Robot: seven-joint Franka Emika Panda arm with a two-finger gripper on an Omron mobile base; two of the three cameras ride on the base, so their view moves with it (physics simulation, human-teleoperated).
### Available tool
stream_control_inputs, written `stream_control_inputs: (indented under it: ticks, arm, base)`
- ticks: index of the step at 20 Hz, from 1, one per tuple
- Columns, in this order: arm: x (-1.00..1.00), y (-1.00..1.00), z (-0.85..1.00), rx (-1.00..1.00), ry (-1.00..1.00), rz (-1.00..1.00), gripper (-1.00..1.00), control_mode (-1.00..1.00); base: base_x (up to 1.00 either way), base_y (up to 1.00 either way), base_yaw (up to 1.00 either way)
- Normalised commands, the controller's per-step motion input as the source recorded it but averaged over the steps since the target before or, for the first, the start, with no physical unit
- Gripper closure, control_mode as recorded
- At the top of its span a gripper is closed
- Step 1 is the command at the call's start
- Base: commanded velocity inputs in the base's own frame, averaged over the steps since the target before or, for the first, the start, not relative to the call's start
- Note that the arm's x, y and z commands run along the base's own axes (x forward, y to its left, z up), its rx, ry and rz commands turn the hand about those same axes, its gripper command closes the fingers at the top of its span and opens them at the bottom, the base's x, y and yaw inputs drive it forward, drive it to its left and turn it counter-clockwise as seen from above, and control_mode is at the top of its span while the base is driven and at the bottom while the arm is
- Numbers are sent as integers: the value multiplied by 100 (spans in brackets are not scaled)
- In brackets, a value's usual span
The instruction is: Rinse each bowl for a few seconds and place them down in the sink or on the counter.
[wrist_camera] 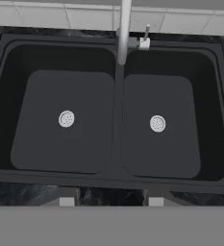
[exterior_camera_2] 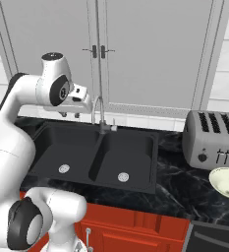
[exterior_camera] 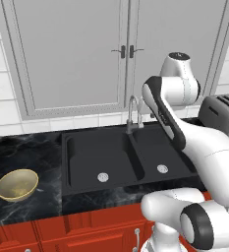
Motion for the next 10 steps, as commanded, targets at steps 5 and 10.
stream_control_inputs:
  ticks: [5, 10]
  arm:
    - [-17, 1, 0, -1, -4, 0, -100, -100]
    - [-42, 0, 0, -1, -8, 0, -100, -100]
  base:
    - [0, 0, 0]
    - [0, 0, 0]
